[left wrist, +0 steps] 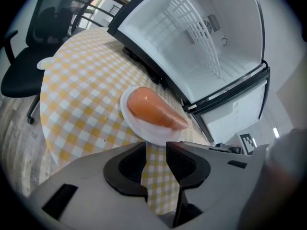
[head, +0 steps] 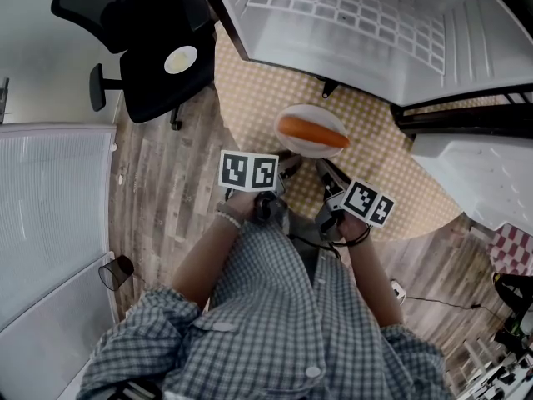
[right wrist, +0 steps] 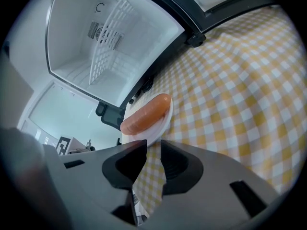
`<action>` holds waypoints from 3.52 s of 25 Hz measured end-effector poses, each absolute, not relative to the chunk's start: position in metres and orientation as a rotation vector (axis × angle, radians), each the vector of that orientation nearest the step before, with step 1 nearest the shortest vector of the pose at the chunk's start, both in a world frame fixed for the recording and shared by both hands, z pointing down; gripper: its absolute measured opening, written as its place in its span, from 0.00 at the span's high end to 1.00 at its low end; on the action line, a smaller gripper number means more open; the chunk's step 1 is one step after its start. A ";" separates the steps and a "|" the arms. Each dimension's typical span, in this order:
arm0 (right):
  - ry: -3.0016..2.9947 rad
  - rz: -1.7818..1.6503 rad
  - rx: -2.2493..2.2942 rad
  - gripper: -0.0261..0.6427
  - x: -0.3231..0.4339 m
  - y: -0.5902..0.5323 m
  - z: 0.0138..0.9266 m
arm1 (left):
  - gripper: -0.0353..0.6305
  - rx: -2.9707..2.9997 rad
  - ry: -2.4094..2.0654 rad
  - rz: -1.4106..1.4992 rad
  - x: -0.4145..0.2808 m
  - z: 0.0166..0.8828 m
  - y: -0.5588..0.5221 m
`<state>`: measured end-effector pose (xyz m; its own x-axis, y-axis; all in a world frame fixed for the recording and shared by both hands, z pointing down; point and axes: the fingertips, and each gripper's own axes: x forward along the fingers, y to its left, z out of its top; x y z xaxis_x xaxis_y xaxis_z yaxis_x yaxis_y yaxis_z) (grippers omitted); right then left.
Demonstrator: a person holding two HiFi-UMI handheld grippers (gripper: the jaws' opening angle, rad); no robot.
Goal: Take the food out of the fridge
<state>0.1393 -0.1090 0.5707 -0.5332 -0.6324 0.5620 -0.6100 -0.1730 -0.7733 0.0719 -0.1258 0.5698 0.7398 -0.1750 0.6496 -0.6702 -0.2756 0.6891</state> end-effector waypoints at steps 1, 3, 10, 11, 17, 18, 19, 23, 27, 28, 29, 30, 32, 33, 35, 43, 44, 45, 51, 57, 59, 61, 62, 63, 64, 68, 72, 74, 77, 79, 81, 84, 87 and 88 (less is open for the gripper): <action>2.019 -1.847 -1.517 0.87 0.140 -0.108 0.569 | 0.76 1.834 -0.661 0.562 0.071 0.568 -0.125; 2.069 -1.805 -1.541 0.87 0.141 -0.106 0.563 | 0.76 1.869 -0.670 0.592 0.069 0.564 -0.125; 2.372 -1.494 -1.630 0.92 0.143 -0.111 0.521 | 0.87 2.042 -0.761 0.683 0.066 0.539 -0.134; 2.398 -1.451 -1.651 0.93 0.145 -0.112 0.516 | 0.90 2.073 -0.801 0.699 0.064 0.535 -0.138; 2.518 -1.142 -1.811 0.94 0.160 -0.119 0.475 | 0.94 2.250 -0.861 0.657 0.066 0.496 -0.153; 2.539 -1.087 -1.829 0.94 0.161 -0.120 0.467 | 0.94 2.285 -0.848 0.645 0.069 0.487 -0.154; 2.559 -1.033 -1.842 0.94 0.163 -0.121 0.460 | 0.94 2.322 -0.833 0.638 0.072 0.479 -0.154; 2.605 -0.861 -1.868 0.94 0.167 -0.125 0.432 | 0.94 2.444 -0.775 0.610 0.084 0.450 -0.152; 2.609 -0.731 -1.885 0.95 0.171 -0.130 0.412 | 0.94 2.532 -0.762 0.556 0.091 0.422 -0.157; 2.620 -0.695 -1.890 0.94 0.170 -0.131 0.407 | 0.94 2.549 -0.761 0.539 0.092 0.415 -0.158; 2.631 -0.657 -1.892 0.95 0.170 -0.132 0.402 | 0.94 2.560 -0.763 0.520 0.092 0.408 -0.159; 2.642 -0.616 -1.892 0.95 0.169 -0.132 0.396 | 0.94 2.563 -0.768 0.496 0.092 0.402 -0.161; 2.644 -0.544 -1.888 0.95 0.169 -0.134 0.384 | 0.94 2.548 -0.781 0.431 0.091 0.391 -0.163; 2.635 -0.521 -1.886 0.95 0.170 -0.135 0.379 | 0.94 2.540 -0.786 0.401 0.090 0.387 -0.163; 2.609 -0.495 -1.884 0.95 0.173 -0.136 0.371 | 0.94 2.543 -0.788 0.370 0.091 0.379 -0.160; 2.606 -0.414 -1.858 0.95 0.175 -0.140 0.349 | 0.94 2.599 -0.759 0.375 0.097 0.369 -0.146; 2.608 -0.408 -1.855 0.95 0.175 -0.140 0.348 | 0.94 2.602 -0.756 0.366 0.097 0.367 -0.145; 2.606 -0.404 -1.854 0.95 0.174 -0.140 0.347 | 0.94 2.605 -0.755 0.357 0.097 0.365 -0.144; 2.597 -0.391 -1.855 0.95 0.173 -0.140 0.345 | 0.94 2.624 -0.759 0.349 0.098 0.361 -0.142; 2.601 -0.403 -1.849 0.95 0.172 -0.139 0.345 | 0.94 2.621 -0.758 0.343 0.098 0.362 -0.141; 2.598 -0.412 -1.853 0.95 0.173 -0.138 0.346 | 0.94 2.617 -0.758 0.343 0.098 0.362 -0.141; 2.599 -0.416 -1.854 0.95 0.173 -0.138 0.347 | 0.94 2.616 -0.755 0.343 0.098 0.363 -0.141; 2.601 -0.417 -1.853 0.95 0.173 -0.138 0.347 | 0.94 2.615 -0.754 0.343 0.098 0.363 -0.141; 2.603 -0.418 -1.851 0.95 0.172 -0.138 0.347 | 0.94 2.614 -0.752 0.343 0.098 0.363 -0.141; 2.604 -0.420 -1.850 0.95 0.172 -0.138 0.347 | 0.94 2.614 -0.751 0.343 0.098 0.364 -0.141; 2.602 -0.436 -1.851 0.95 0.172 -0.139 0.350 | 0.94 2.613 -0.749 0.339 0.099 0.364 -0.142; 2.599 -0.450 -1.851 0.95 0.173 -0.140 0.351 | 0.94 2.610 -0.750 0.336 0.099 0.364 -0.143; 2.607 -0.447 -1.848 0.95 0.172 -0.140 0.352 | 0.94 2.611 -0.747 0.339 0.100 0.364 -0.143; 2.627 -0.431 -1.847 0.95 0.171 -0.140 0.352 | 0.94 2.610 -0.743 0.342 0.100 0.365 -0.144; 2.632 -0.429 -1.844 0.95 0.170 -0.140 0.352 | 0.94 2.611 -0.740 0.340 0.101 0.364 -0.144; 2.632 -0.438 -1.835 0.95 0.169 -0.140 0.352 | 0.94 2.613 -0.738 0.340 0.101 0.364 -0.144; 2.644 -0.435 -1.833 0.95 0.168 -0.141 0.352 | 0.94 2.614 -0.735 0.341 0.101 0.365 -0.144; 2.648 -0.431 -1.839 0.95 0.168 -0.142 0.353 | 0.94 2.615 -0.734 0.343 0.101 0.365 -0.145; 2.648 -0.431 -1.840 0.95 0.168 -0.142 0.354 | 0.94 2.616 -0.734 0.343 0.102 0.365 -0.145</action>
